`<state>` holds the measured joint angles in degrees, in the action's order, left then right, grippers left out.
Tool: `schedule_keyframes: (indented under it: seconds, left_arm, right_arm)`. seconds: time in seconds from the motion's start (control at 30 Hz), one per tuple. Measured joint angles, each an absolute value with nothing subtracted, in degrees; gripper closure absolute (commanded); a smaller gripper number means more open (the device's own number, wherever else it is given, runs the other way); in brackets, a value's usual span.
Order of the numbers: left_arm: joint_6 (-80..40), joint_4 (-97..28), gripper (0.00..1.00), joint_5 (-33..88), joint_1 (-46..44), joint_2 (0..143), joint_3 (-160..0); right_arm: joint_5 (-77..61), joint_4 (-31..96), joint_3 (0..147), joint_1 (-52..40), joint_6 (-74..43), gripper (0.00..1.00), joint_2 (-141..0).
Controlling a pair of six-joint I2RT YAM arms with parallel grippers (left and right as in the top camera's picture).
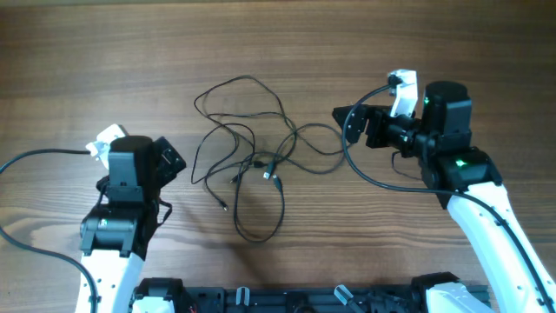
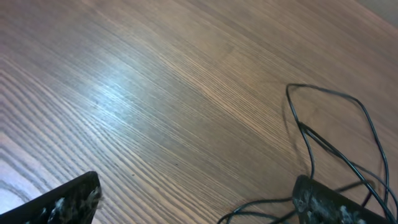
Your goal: Untangle cables
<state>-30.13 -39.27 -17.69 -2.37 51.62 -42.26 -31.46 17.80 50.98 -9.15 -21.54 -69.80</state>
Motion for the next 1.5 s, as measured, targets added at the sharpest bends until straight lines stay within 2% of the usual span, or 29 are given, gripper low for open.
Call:
schedule_keyframes:
  seconds: [0.23,0.37,0.5,0.8,1.03,1.2,1.3,1.5]
  left_arm:
    - [-30.1,-39.7,0.00,-16.6,-1.8,51.6,-42.3]
    - [-30.1,-39.7,0.00,-16.5,-1.8,51.6,-42.3]
    - [-30.1,-39.7,0.00,-16.4,-1.8,51.6,-42.3]
    - [-30.1,-39.7,0.00,-16.4,-1.8,51.9,-42.3]
    - [-30.1,-39.5,0.00,-16.3,-1.8,55.6,-42.3]
    - [-30.1,-37.5,0.00,-16.1,-1.8,58.2,-42.3]
    - [-30.1,-36.8,0.00,-15.9,-1.8,58.7,-42.3]
    - [-30.1,-36.4,0.00,-15.9,-1.8,58.7,-42.3]
  right_arm:
    - [-30.8,32.5,66.1,-9.7,-18.8,0.00,-76.2]
    - [-30.4,42.8,75.5,-11.0,-12.9,0.01,-85.9]
    - [-30.3,45.9,81.8,-14.9,-5.7,0.00,-94.0]
    - [-29.5,38.6,83.7,-29.2,7.3,0.00,-103.5]
    - [-28.8,35.2,83.7,-32.7,9.1,0.01,-109.0]
    - [-28.6,34.7,83.7,-33.1,9.3,0.08,-111.1]
    - [-28.6,33.5,83.7,-34.3,9.6,0.23,-111.1]
    - [-28.7,29.6,83.7,-37.2,9.8,0.21,-111.6]
